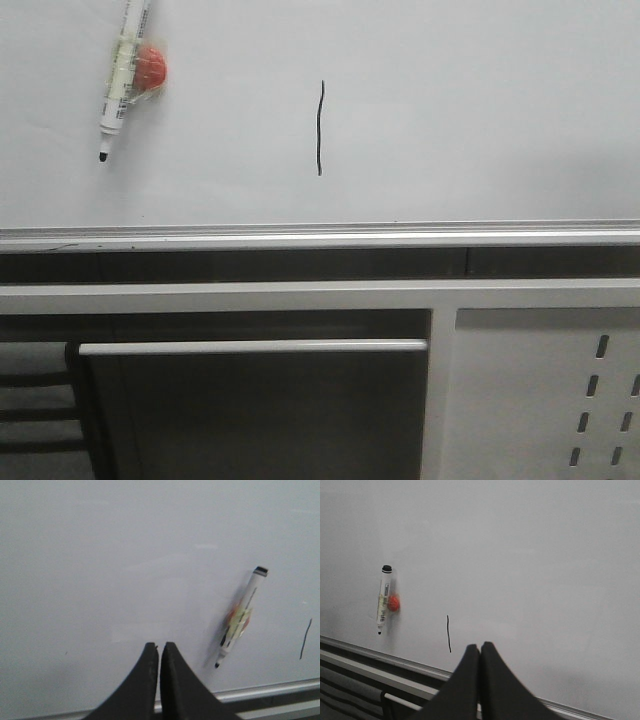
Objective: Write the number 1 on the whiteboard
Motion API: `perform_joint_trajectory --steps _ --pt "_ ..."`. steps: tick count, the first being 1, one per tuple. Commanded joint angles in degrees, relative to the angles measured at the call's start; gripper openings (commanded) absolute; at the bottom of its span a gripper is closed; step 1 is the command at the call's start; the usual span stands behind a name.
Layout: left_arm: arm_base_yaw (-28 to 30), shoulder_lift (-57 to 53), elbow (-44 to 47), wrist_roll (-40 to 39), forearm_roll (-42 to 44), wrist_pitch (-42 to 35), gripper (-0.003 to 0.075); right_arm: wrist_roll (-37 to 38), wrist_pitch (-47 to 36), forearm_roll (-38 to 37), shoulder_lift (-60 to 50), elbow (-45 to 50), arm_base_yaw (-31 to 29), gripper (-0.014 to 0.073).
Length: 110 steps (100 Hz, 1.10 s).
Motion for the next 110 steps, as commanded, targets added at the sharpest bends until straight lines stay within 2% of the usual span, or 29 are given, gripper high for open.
perform_joint_trajectory --steps 1,28,43,110 --pt "3.1 -1.8 -0.2 -16.9 14.1 2.2 -0.002 0.0 -3.0 0.7 0.4 -1.3 -0.4 -0.0052" --pt "3.4 -9.7 9.6 -20.2 17.8 -1.8 -0.002 0.0 -3.0 0.7 0.4 -1.3 -0.4 -0.0052" --pt "3.4 -11.8 15.0 -20.3 18.8 -10.4 -0.002 0.0 -2.9 0.7 0.4 -1.3 -0.4 -0.0052" --pt "3.4 -11.7 14.8 -20.3 18.3 -8.6 -0.002 0.0 -2.9 0.7 0.4 -1.3 -0.4 -0.0052"
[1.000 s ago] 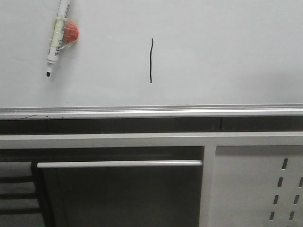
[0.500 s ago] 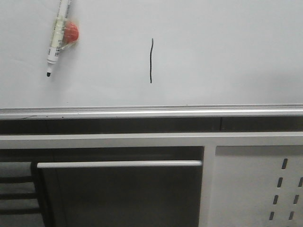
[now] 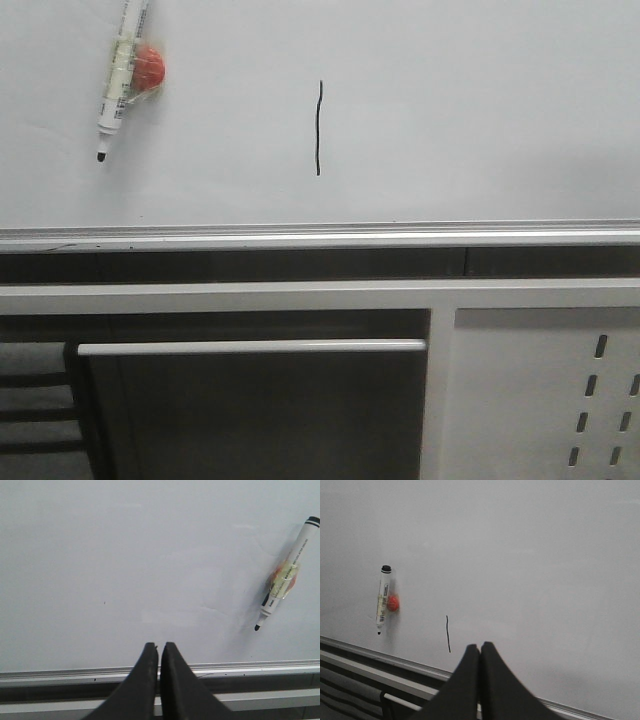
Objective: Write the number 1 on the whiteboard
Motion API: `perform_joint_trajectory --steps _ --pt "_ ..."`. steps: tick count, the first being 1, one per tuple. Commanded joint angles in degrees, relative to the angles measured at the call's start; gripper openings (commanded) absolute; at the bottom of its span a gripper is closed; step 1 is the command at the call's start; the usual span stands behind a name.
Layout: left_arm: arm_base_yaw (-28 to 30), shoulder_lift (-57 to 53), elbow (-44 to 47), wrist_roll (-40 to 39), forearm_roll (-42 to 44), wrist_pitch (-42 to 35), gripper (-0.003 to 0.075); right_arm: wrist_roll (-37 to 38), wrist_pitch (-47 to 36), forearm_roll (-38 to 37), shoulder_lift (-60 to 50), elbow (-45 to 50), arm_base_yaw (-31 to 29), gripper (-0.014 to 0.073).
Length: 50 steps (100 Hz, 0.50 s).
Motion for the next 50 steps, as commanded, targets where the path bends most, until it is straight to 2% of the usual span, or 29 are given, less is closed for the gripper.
perform_joint_trajectory --steps 1,33,42,47,50 --pt "-0.1 -1.3 2.3 -0.7 -0.4 -4.1 -0.002 0.0 -2.9 0.7 0.4 -1.3 -0.4 -0.0052" --pt "-0.1 -1.3 2.3 -0.7 -0.4 -4.1 -0.002 0.0 -3.0 0.7 0.4 -1.3 -0.4 -0.0052" --pt "-0.1 -1.3 2.3 -0.7 -0.4 -4.1 -0.002 0.0 -7.0 0.3 0.4 -1.2 -0.4 -0.0052" --pt "-0.1 -1.3 2.3 -0.7 -0.4 -4.1 -0.002 1.4 -9.3 -2.9 0.4 -0.9 -0.5 -0.0052" --pt "-0.1 -1.3 2.3 -0.7 -0.4 -4.1 -0.002 5.4 -10.8 -7.5 0.4 -0.6 -1.0 -0.0052"
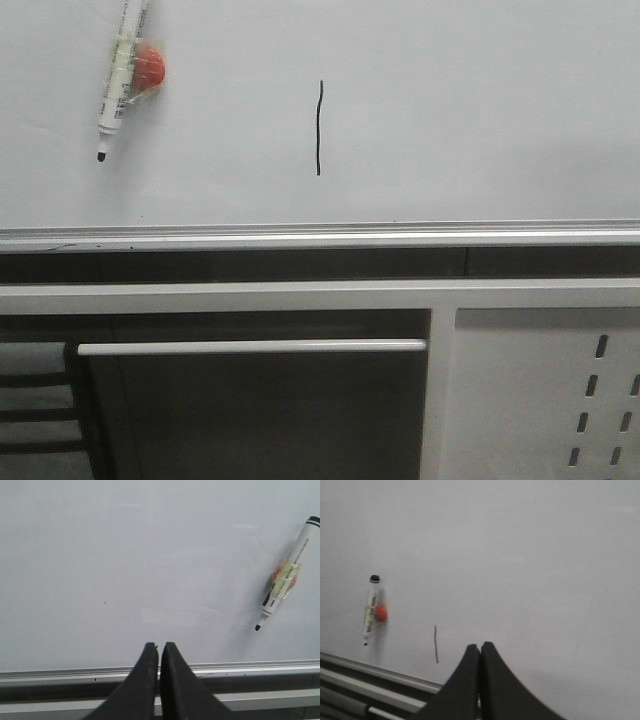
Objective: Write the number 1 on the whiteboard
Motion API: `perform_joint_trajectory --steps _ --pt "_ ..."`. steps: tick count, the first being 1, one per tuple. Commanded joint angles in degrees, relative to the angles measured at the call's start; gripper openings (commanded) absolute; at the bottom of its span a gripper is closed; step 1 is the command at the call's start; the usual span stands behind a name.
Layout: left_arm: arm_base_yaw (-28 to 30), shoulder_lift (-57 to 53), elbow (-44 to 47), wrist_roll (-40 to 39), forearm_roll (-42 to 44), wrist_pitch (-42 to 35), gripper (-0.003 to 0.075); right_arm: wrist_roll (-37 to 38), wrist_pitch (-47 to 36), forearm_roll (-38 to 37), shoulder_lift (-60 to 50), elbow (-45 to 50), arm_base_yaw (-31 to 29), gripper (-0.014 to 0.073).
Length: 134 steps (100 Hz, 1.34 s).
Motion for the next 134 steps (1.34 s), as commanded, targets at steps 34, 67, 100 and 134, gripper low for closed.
perform_joint_trajectory --steps 34,67,100,134 --pt "-0.1 -1.3 2.3 -0.7 -0.4 -4.1 -0.002 53.4 -5.1 -52.1 0.9 8.7 -18.4 -0.0052" --pt "-0.1 -1.2 2.3 -0.7 -0.4 -4.1 -0.002 53.6 0.2 -54.5 -3.6 13.8 -20.0 -0.0052" --pt "-0.1 -1.2 2.3 -0.7 -0.4 -4.1 -0.002 53.6 0.0 -54.5 -3.6 13.7 -20.0 -0.0052" --pt "-0.1 -1.2 2.3 -0.7 -0.4 -4.1 -0.002 53.6 0.0 -54.5 -3.6 13.7 -20.0 -0.0052"
